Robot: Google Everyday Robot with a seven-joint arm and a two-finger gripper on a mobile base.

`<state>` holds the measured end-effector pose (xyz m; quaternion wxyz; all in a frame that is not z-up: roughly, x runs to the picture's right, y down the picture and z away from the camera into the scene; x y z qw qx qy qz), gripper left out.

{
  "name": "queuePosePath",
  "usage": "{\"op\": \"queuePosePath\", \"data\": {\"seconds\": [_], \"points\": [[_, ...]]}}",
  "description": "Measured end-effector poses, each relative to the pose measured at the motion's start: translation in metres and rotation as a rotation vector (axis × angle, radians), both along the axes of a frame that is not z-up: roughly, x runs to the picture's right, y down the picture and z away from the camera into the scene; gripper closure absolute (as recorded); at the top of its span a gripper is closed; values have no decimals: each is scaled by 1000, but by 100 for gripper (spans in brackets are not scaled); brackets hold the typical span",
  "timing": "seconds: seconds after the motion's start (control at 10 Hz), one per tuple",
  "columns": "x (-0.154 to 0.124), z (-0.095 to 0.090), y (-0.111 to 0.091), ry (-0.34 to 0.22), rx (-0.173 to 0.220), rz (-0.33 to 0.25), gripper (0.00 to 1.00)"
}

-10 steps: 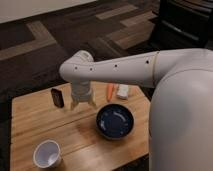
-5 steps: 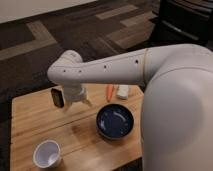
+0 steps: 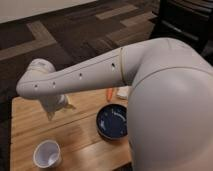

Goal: Pick up the ceramic cup

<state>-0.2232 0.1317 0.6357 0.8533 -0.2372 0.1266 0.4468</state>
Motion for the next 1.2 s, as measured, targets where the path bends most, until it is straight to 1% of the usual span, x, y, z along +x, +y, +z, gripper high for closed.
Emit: {"op": "queuePosePath", "data": {"seconds": [0.1, 0.2, 0.3, 0.4, 0.6, 1.0, 1.2], "points": [[-10, -18, 12, -59, -21, -43, 35], [-15, -31, 21, -108, -40, -86, 35], [-19, -45, 30, -158, -63, -117, 35], [-17, -52, 31, -187, -70, -127, 35], [-17, -54, 31, -196, -71, -127, 35], [-17, -54, 32, -197, -74, -129, 35], [-22, -54, 50, -212, -108, -183, 35]]}}
